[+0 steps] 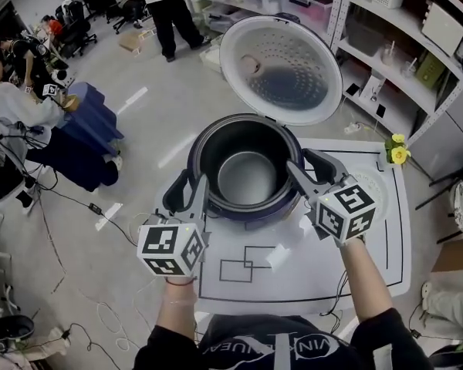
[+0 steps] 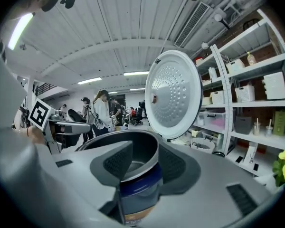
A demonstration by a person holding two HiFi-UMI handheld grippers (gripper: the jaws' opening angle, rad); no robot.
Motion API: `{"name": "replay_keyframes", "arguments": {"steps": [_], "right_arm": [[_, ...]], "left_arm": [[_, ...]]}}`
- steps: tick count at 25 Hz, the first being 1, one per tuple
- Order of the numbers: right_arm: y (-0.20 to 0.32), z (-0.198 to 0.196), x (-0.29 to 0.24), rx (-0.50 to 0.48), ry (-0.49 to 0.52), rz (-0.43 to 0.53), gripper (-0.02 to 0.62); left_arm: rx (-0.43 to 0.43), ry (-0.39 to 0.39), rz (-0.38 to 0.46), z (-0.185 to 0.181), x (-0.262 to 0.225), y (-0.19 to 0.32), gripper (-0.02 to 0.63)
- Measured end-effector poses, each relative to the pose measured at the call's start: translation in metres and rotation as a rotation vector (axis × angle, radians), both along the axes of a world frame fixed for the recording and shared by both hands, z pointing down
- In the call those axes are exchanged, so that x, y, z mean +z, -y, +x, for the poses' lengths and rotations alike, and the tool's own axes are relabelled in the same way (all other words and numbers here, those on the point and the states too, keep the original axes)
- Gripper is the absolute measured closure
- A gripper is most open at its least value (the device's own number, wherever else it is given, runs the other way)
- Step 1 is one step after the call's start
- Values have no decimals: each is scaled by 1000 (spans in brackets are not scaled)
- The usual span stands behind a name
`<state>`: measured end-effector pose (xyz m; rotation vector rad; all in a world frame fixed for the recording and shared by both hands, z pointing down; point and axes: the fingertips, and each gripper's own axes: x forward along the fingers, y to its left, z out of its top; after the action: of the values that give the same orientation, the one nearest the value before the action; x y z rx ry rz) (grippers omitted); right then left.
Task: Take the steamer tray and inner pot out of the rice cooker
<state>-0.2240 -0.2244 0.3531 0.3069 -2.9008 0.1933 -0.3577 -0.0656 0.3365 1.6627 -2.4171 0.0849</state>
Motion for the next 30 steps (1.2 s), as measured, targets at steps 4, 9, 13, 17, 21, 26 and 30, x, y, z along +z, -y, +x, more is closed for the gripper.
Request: {"name": "replay_keyframes", "arguments": {"steps": [4,9,13,17,21,26,30], "right_arm": [[3,-9,9,3,-49,-31,443],[11,-9,26,55,-78,-120,437],[13,-11,31,61,-73,-156,436],[13,-15,35,62,-77,-157,436],[14,-19,34,87,-85,-165,436],[14,-16,35,122,-82,-171,466],[16,-16,34,154,-65,-163,477]], "left_arm": [[23,-40,-36,-17,13,7,454],[71,-96,-102,-30,32,18,420],[91,-112,-112,-32,40,23,420],[117,-129,-114,-29,46,31,420],[119,-150,-98,-32,44,34,422],[80,-67,-152,-31,48,34,422],[42,-79,-144,-35,47,34,446]]}}
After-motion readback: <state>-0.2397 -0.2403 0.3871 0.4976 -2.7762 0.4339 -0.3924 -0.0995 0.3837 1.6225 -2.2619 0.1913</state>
